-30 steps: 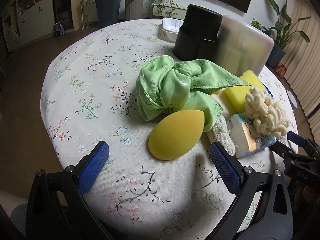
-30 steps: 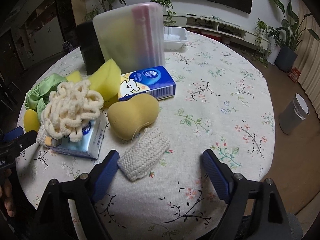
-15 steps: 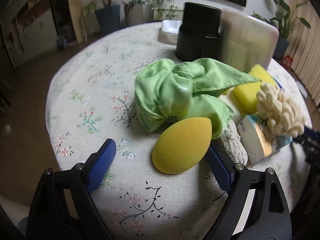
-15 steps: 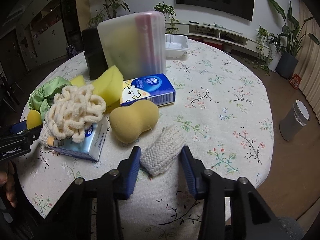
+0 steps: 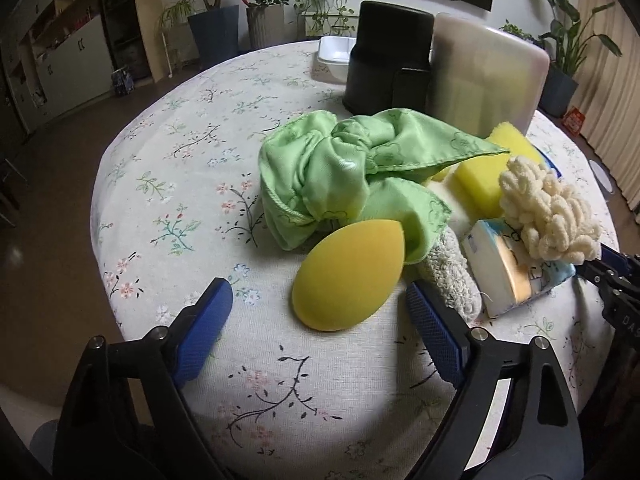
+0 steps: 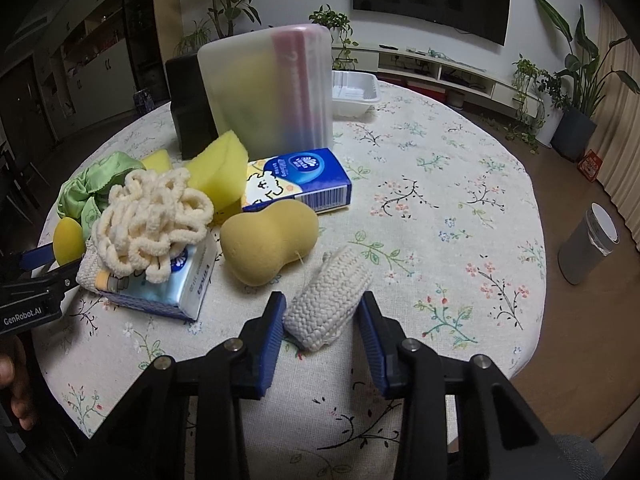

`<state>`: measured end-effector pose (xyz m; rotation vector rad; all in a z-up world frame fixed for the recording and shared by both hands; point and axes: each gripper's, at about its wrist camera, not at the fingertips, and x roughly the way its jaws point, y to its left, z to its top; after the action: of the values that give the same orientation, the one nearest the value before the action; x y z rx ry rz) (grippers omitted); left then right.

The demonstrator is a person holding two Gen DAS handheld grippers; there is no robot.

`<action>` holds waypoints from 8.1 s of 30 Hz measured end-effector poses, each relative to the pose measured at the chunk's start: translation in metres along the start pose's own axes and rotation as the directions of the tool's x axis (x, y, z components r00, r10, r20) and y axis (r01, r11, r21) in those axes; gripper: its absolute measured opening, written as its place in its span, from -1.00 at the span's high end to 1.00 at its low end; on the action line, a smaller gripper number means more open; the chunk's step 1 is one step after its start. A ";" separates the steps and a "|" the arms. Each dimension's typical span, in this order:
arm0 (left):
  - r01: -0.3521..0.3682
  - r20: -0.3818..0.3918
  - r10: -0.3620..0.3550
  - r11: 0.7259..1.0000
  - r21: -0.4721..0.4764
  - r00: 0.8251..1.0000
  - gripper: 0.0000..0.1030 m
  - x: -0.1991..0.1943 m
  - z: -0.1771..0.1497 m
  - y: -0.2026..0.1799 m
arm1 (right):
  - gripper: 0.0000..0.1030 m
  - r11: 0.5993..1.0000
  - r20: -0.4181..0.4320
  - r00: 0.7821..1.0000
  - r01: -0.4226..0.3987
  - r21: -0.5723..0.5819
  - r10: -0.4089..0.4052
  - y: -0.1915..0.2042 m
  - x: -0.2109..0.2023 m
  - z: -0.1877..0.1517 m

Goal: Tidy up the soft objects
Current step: 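Grasp the yellow egg sponge with the left tool while the right tool grasps the knitted loofah, then carry both items to the white tray and release them inside, then return to the table and grasp the green scrunchie with the left tool, then lift the scrunchie with the left tool while the right tool grasps the coiled bath puff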

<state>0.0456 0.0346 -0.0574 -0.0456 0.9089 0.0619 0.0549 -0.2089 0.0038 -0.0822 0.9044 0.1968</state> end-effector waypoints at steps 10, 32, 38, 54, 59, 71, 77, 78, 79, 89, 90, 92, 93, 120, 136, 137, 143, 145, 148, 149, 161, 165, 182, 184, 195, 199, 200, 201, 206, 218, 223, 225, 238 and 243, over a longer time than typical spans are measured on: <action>0.031 0.030 -0.032 0.999 0.032 0.999 0.31 -0.001 0.006 -0.003 | 0.28 1.000 0.001 1.000 -0.008 -0.002 0.008 0.001 -0.001 0.000; 0.123 0.081 -0.121 0.992 -0.012 0.989 0.33 -0.045 0.018 0.026 | 0.34 0.999 0.012 0.999 -0.036 0.029 0.036 -0.023 -0.036 0.007; 0.076 0.115 -0.070 0.996 -0.052 0.991 0.33 -0.046 0.053 0.075 | 0.34 0.995 0.035 0.998 0.048 0.089 -0.052 -0.079 -0.049 0.033; -0.047 0.137 0.062 0.993 -0.108 0.989 0.33 0.010 0.197 0.174 | 0.34 0.935 0.007 0.964 0.257 0.245 -0.267 -0.270 -0.006 0.146; -0.072 0.181 0.079 0.996 -0.045 0.980 0.33 0.023 0.262 0.167 | 0.34 0.927 0.041 0.953 0.283 0.245 -0.301 -0.308 0.011 0.216; 0.049 0.088 -0.081 0.946 0.319 0.993 0.33 0.114 0.328 0.033 | 0.34 0.988 0.048 0.987 0.155 0.019 -0.155 -0.229 0.116 0.320; 0.118 0.007 -0.133 0.902 0.415 0.991 0.33 0.155 0.325 -0.006 | 0.34 0.986 -0.004 1.000 0.007 -0.166 -0.007 -0.151 0.171 0.328; 0.132 -0.004 -0.143 0.898 0.419 0.990 0.33 0.160 0.326 -0.008 | 0.34 0.979 -0.019 1.000 -0.018 -0.205 0.014 -0.136 0.180 0.327; 0.145 -0.014 -0.154 0.894 0.424 0.988 0.33 0.164 0.326 -0.011 | 0.34 0.974 -0.030 0.999 -0.036 -0.225 0.030 -0.127 0.185 0.326; 0.242 -0.111 -0.216 0.830 0.502 0.970 0.32 0.203 0.313 -0.042 | 0.34 0.896 -0.145 0.978 -0.196 -0.399 0.150 -0.057 0.229 0.305; 0.248 -0.119 -0.218 0.828 0.502 0.969 0.32 0.206 0.312 -0.043 | 0.34 0.892 -0.153 0.976 -0.204 -0.404 0.154 -0.053 0.232 0.305; 0.250 -0.129 -0.214 0.825 0.507 0.968 0.31 0.210 0.310 -0.046 | 0.34 0.887 -0.166 0.974 -0.210 -0.410 0.154 -0.048 0.238 0.303; 0.246 -0.136 -0.206 0.825 0.509 0.969 0.31 0.213 0.308 -0.047 | 0.33 0.887 -0.171 0.974 -0.210 -0.411 0.152 -0.046 0.240 0.301; 0.240 -0.049 -0.239 0.901 0.361 0.970 -0.16 0.162 0.324 -0.012 | -0.20 0.934 -0.034 0.992 -0.128 -0.333 0.124 -0.084 0.184 0.310; 0.092 0.132 -0.101 0.993 0.075 0.986 -0.24 0.014 0.239 0.116 | -0.23 0.998 0.076 0.996 -0.037 -0.059 0.041 -0.195 0.049 0.249; 0.090 0.135 -0.099 0.993 0.072 0.986 -0.24 0.007 0.227 0.119 | -0.23 0.999 0.081 0.996 -0.037 -0.034 0.040 -0.201 0.037 0.236; 0.098 0.130 -0.109 0.991 0.091 0.985 -0.25 -0.036 0.148 0.107 | -0.24 0.999 0.064 0.997 -0.040 0.025 0.038 -0.204 -0.007 0.162; 0.118 0.121 -0.130 0.988 0.101 0.984 -0.25 -0.050 0.121 0.097 | -0.24 0.997 0.047 0.997 -0.058 0.042 0.056 -0.197 -0.019 0.132; 0.159 0.114 -0.171 0.981 0.107 0.979 -0.25 -0.066 0.089 0.082 | -0.24 0.993 0.030 0.996 -0.089 0.072 0.087 -0.186 -0.032 0.093; 0.173 0.114 -0.184 0.980 0.102 0.976 -0.26 -0.072 0.076 0.078 | -0.24 0.992 0.022 0.995 -0.099 0.077 0.098 -0.179 -0.034 0.081; 0.247 0.121 -0.248 0.969 0.026 0.961 -0.33 -0.103 -0.016 0.021 | -0.24 0.970 0.007 0.973 -0.229 0.086 0.229 -0.077 -0.071 -0.015; 0.242 0.123 -0.245 0.969 0.041 0.962 -0.33 -0.099 -0.019 0.004 | -0.24 0.969 0.031 0.969 -0.245 0.038 0.244 -0.035 -0.077 -0.015; 0.233 0.108 -0.234 0.972 0.022 0.966 -0.33 -0.050 0.020 0.003 | -0.26 0.958 -0.008 0.964 -0.264 -0.110 0.265 0.054 -0.020 0.032; 0.235 0.100 -0.236 0.972 0.019 0.967 -0.33 -0.043 0.023 0.003 | -0.26 0.959 -0.015 0.966 -0.257 -0.117 0.257 0.057 -0.014 0.035; 0.225 0.039 -0.224 0.974 -0.013 0.974 -0.33 -0.008 0.027 0.008 | -0.10 0.965 -0.048 0.973 -0.228 -0.128 0.224 0.060 0.012 0.037; 0.227 0.038 -0.226 0.973 -0.029 0.973 -0.33 -0.005 0.031 0.012 | 0.11 0.964 -0.029 0.974 -0.225 -0.140 0.223 0.059 0.012 0.037; 0.230 0.039 -0.229 0.973 -0.035 0.973 -0.33 -0.004 0.034 0.012 | 0.15 0.964 -0.027 0.974 -0.226 -0.139 0.224 0.058 0.012 0.036; 0.229 0.038 -0.228 0.973 -0.037 0.973 -0.33 -0.004 0.036 0.013 | 0.18 0.965 -0.022 0.974 -0.226 -0.136 0.225 0.057 0.012 0.036; 0.219 0.045 -0.217 0.974 -0.050 0.975 -0.40 -0.002 0.046 0.016 | 0.24 0.965 -0.001 0.975 -0.220 -0.140 0.222 0.055 0.008 0.031; 0.125 0.017 -0.124 0.992 -0.016 0.992 -0.69 0.008 0.060 0.014 | 0.25 0.960 0.011 0.971 -0.235 -0.151 0.239 0.055 0.007 0.028; 0.166 -0.069 -0.169 0.985 -0.048 0.983 -0.72 0.040 0.055 0.017 | 0.25 0.960 0.011 0.970 -0.240 -0.144 0.244 0.054 0.007 0.028; 0.178 -0.046 -0.181 0.982 -0.063 0.982 -0.72 0.039 0.055 0.021 | 0.25 0.960 0.014 0.969 -0.241 -0.140 0.245 0.053 0.007 0.028; 0.225 0.018 -0.225 0.970 -0.093 0.974 0.19 0.021 0.050 0.027 | 0.25 0.961 0.031 0.970 -0.236 -0.141 0.243 0.050 0.003 0.028; 0.251 0.046 -0.247 0.962 -0.109 0.968 0.24 0.002 0.041 0.030 | 0.28 0.963 0.037 0.971 -0.227 -0.148 0.235 0.051 0.000 0.028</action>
<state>0.0771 0.0671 -0.0338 -0.2648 0.8605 -0.1193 0.0658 -0.1545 0.0214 -0.1036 0.8436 0.4799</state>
